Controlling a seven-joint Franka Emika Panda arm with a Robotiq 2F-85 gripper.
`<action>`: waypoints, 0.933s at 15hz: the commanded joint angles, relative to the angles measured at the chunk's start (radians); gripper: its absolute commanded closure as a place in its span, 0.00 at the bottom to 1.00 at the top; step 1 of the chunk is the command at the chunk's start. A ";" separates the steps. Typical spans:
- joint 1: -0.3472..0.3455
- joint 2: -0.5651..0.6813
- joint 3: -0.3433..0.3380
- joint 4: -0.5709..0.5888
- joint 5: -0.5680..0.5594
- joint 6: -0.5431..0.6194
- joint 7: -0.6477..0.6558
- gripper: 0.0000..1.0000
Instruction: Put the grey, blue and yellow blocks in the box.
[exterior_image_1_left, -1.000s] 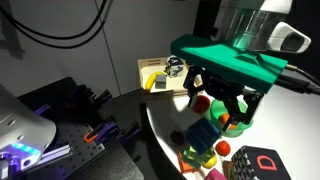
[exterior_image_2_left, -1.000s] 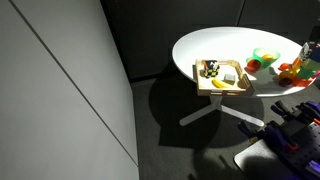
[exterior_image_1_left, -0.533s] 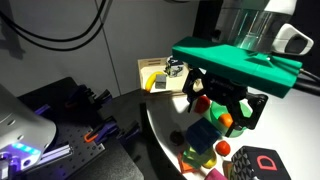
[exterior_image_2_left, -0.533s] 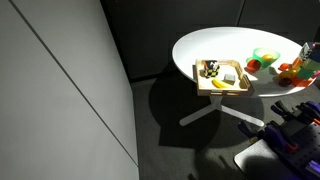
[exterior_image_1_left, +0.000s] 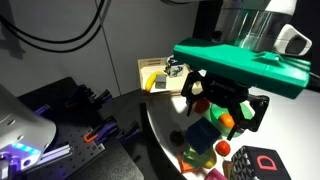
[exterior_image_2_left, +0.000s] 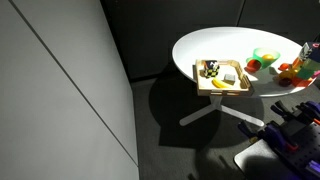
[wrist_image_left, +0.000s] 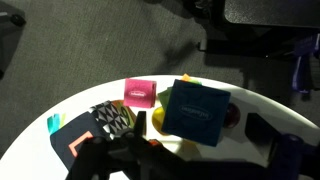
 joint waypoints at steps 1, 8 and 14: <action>-0.017 -0.010 0.006 0.009 -0.009 -0.023 -0.043 0.00; -0.019 -0.007 0.003 0.001 -0.015 -0.013 -0.053 0.00; -0.020 0.002 0.002 -0.003 -0.015 -0.008 -0.052 0.00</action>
